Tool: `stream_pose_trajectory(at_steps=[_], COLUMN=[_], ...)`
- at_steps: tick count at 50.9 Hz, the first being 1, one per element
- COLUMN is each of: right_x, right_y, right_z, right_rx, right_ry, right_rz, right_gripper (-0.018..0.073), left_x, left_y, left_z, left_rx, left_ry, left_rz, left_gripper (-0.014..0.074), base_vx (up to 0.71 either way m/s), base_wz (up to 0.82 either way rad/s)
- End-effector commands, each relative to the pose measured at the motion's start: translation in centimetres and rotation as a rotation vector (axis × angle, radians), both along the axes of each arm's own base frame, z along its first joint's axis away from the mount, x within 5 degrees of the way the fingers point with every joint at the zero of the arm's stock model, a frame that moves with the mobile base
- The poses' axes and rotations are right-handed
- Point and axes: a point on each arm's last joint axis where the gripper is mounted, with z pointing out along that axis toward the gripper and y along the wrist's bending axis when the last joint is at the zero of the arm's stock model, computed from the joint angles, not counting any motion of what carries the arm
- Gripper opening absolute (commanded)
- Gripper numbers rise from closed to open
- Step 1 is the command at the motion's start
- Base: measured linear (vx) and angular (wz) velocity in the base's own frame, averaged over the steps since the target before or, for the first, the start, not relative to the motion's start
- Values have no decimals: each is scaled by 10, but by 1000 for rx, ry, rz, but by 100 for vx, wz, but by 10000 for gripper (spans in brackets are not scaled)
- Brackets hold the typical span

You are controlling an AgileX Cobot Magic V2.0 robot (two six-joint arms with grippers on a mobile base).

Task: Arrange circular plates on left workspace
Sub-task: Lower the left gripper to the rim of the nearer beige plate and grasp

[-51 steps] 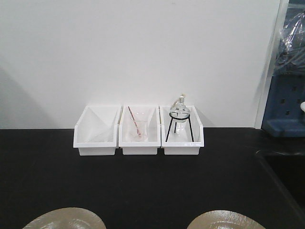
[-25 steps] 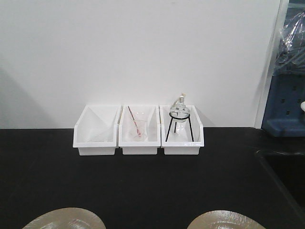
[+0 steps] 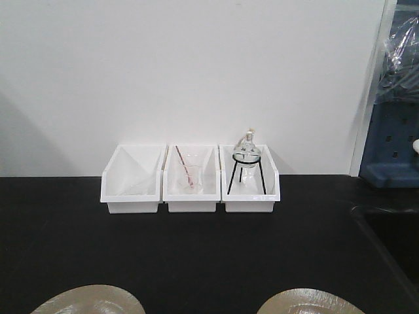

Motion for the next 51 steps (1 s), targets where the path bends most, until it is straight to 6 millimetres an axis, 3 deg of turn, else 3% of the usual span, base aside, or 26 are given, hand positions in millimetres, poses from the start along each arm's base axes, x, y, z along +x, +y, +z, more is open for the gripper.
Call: stream_pose_trajectory(at_steps=[1,11,18,26,36,43,51], right_x=[36,92,117,130,136,136,136], right_y=[10,40,46,5,-44,-52,-53], right_z=[17,15,0,-12,-6,-6,-6], right_rx=[-20,112,261,391,534,537,536], right_ry=[43,181,225,244,143,129,128], right_rz=[113,423,514,495,315,282,278], right_gripper=[-4,-4,-4,-4,-4,-4,-4], left_x=[30,81,108,116,116,118,117], left_y=[-13,-35,-26,7,51,67,75], left_z=[21,12,-10,-24,-38,-43,-52], left_rx=[-32,-166,-293,-343,-415,-456,-332], left_ry=[12,151,254,318,390,415,450], left_rz=[-104,-345,-391,-349,-241,-140,-82], left_gripper=[0,0,0,0,0,0,0], base_vx=[0,0,0,0,0,0,0], base_wz=[0,0,0,0,0,0,0])
